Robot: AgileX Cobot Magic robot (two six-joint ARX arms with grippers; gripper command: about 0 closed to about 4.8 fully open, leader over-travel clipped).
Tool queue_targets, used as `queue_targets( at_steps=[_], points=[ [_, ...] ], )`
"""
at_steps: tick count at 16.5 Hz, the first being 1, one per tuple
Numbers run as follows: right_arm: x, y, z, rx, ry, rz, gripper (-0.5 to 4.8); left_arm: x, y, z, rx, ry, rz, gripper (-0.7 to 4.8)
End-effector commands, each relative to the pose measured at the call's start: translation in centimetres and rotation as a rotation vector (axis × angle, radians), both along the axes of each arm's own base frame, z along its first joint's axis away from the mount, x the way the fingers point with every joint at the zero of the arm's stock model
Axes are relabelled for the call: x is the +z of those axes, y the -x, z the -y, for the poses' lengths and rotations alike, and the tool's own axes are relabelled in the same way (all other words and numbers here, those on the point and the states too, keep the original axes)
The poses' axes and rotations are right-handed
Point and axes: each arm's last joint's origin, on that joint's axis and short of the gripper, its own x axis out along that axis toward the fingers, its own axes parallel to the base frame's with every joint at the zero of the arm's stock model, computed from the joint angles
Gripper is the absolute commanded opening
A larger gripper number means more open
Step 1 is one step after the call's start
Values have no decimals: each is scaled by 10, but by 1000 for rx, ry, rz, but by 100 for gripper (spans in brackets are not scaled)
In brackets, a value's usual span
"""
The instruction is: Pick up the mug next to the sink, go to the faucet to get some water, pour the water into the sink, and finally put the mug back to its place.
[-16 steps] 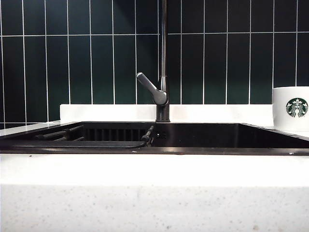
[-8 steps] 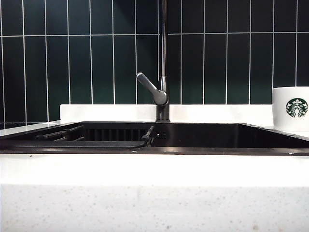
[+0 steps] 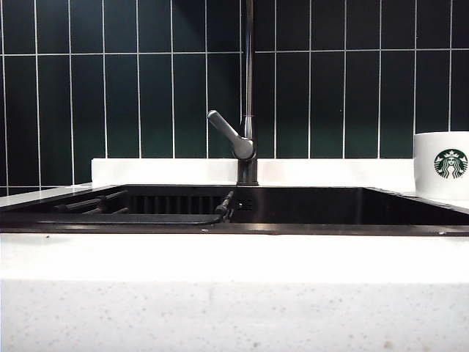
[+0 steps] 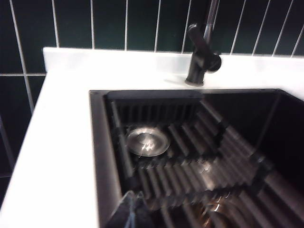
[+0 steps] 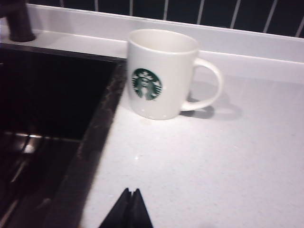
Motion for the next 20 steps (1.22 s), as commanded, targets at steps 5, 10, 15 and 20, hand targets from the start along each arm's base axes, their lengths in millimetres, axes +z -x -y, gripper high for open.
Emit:
queue_targets(
  at_steps=[5,10,15,20],
  points=[
    [-1,0,-6,76,88,5,-1,-7,-1,-3,99,-119,-17,-6],
    [-1,0,-2,-57,84,2,-1,-6,-3,-4,155,-96,19,-6],
    [-1,0,-3,-26,51,4,-1,-8,-3,-4,168,-80,-9,-6],
    [-1,0,-3,-27,51,2,-1,-11,-3,-4,167,-88,-40,-6]
  ],
)
